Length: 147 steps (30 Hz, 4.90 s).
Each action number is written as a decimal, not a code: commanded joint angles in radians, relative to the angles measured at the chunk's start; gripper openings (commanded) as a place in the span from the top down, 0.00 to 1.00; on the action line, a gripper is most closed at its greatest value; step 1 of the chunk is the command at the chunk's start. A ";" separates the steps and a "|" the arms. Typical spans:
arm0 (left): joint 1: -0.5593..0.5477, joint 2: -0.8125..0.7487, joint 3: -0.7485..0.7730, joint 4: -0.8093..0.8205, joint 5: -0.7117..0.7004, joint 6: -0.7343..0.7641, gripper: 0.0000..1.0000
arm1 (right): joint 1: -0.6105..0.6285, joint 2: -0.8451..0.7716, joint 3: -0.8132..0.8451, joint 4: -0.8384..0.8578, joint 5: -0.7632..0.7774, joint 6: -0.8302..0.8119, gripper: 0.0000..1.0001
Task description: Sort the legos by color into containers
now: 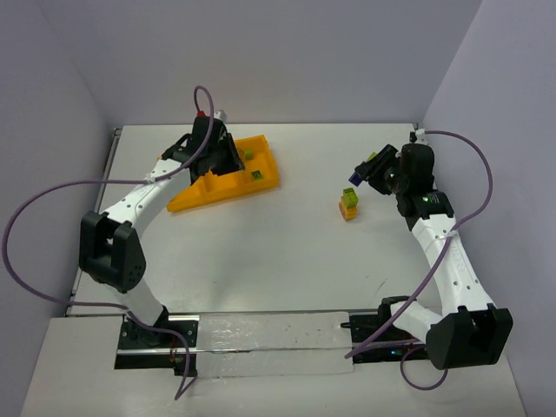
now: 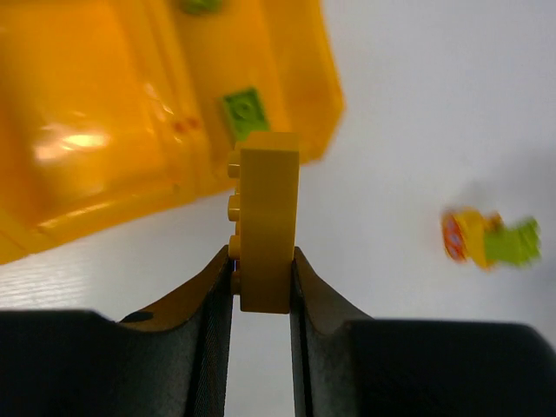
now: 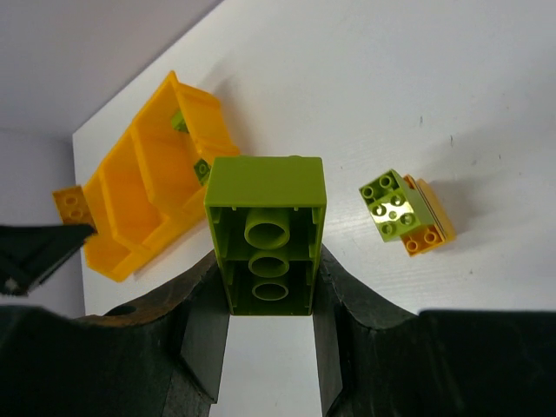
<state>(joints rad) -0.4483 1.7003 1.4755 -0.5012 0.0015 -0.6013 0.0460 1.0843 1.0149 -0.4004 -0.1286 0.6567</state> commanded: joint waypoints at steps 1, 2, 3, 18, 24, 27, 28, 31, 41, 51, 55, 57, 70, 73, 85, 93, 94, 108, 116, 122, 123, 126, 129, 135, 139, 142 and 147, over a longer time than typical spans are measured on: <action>0.002 0.120 0.082 -0.110 -0.364 -0.091 1.00 | 0.000 -0.041 -0.002 0.005 -0.012 -0.032 1.00; 0.003 0.137 0.090 -0.106 -0.378 -0.092 1.00 | -0.001 -0.044 -0.003 0.001 -0.013 -0.036 1.00; 0.005 0.156 0.101 -0.106 -0.390 -0.095 0.99 | -0.001 -0.046 -0.004 -0.002 -0.012 -0.039 1.00; 0.013 0.164 0.161 -0.090 -0.360 -0.078 0.16 | -0.001 -0.057 -0.011 -0.016 -0.080 -0.079 1.00; -0.009 -0.009 0.113 0.018 0.059 0.089 0.26 | 0.003 -0.007 -0.029 0.190 -0.633 -0.127 1.00; -0.009 -0.054 0.084 0.086 0.387 0.132 0.25 | 0.021 0.010 -0.062 0.348 -0.859 -0.072 1.00; -0.010 -0.064 0.075 0.105 0.451 0.138 0.24 | 0.035 0.014 -0.065 0.373 -0.896 -0.063 1.00; -0.009 -0.099 0.037 0.186 0.685 0.147 0.20 | 0.102 0.036 -0.043 0.370 -0.999 -0.105 1.00; -0.017 -0.077 0.025 0.424 1.085 0.018 0.16 | 0.244 0.107 0.124 -0.011 -0.982 -0.413 1.00; -0.098 -0.051 0.080 0.421 1.166 0.030 0.16 | 0.260 0.143 0.154 -0.014 -1.013 -0.410 1.00; -0.121 -0.024 0.089 0.395 1.172 0.052 0.16 | 0.270 0.144 0.162 -0.018 -1.013 -0.414 1.00; -0.132 -0.018 0.088 0.394 1.172 0.057 0.16 | 0.275 0.143 0.159 -0.021 -1.011 -0.416 1.00; -0.163 0.013 0.108 0.402 1.224 0.067 0.29 | 0.279 0.155 0.159 -0.036 -0.992 -0.427 1.00; -0.170 0.016 0.108 0.405 1.235 0.067 0.30 | 0.281 0.161 0.157 -0.035 -0.991 -0.427 1.00; -0.184 0.018 0.099 0.422 1.251 0.057 0.96 | 0.285 0.163 0.156 -0.029 -0.981 -0.419 0.99; -0.170 0.000 0.091 0.397 1.179 0.064 1.00 | 0.284 0.166 0.162 -0.053 -0.913 -0.409 0.27; -0.161 -0.001 0.084 0.409 1.174 0.052 1.00 | 0.284 0.165 0.162 -0.055 -0.906 -0.408 0.22; -0.054 -0.039 -0.030 0.731 1.097 -0.240 1.00 | 0.284 0.110 0.082 0.077 -0.851 -0.306 0.13; -0.014 -0.052 -0.097 0.927 1.045 -0.431 1.00 | 0.284 0.085 -0.014 0.362 -0.865 -0.099 0.11; -0.012 -0.046 -0.117 1.032 1.058 -0.523 1.00 | 0.283 0.134 -0.049 0.563 -0.928 0.045 0.12; -0.012 -0.044 -0.120 1.044 1.064 -0.528 1.00 | 0.282 0.135 -0.052 0.574 -0.926 0.052 0.12; -0.011 -0.049 -0.127 1.056 1.067 -0.532 1.00 | 0.283 0.150 -0.047 0.598 -0.924 0.063 0.13; -0.012 -0.056 -0.134 1.066 1.072 -0.536 1.00 | 0.284 0.164 -0.048 0.649 -0.934 0.102 0.17; -0.011 -0.063 -0.144 1.071 1.080 -0.539 1.00 | 0.282 0.183 -0.061 0.744 -0.950 0.174 0.33; -0.011 -0.065 -0.145 1.066 1.079 -0.535 1.00 | 0.284 0.189 -0.061 0.759 -0.959 0.185 0.50; -0.010 -0.068 -0.143 1.059 1.073 -0.530 1.00 | 0.285 0.190 -0.062 0.744 -0.959 0.167 0.68; -0.011 -0.065 -0.125 1.004 1.046 -0.502 1.00 | 0.295 0.194 -0.010 0.532 -0.891 0.002 1.00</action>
<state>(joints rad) -0.4629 1.6691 1.3258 0.5074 1.0687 -1.1389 0.3235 1.2743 0.9536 0.2671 -1.0650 0.8026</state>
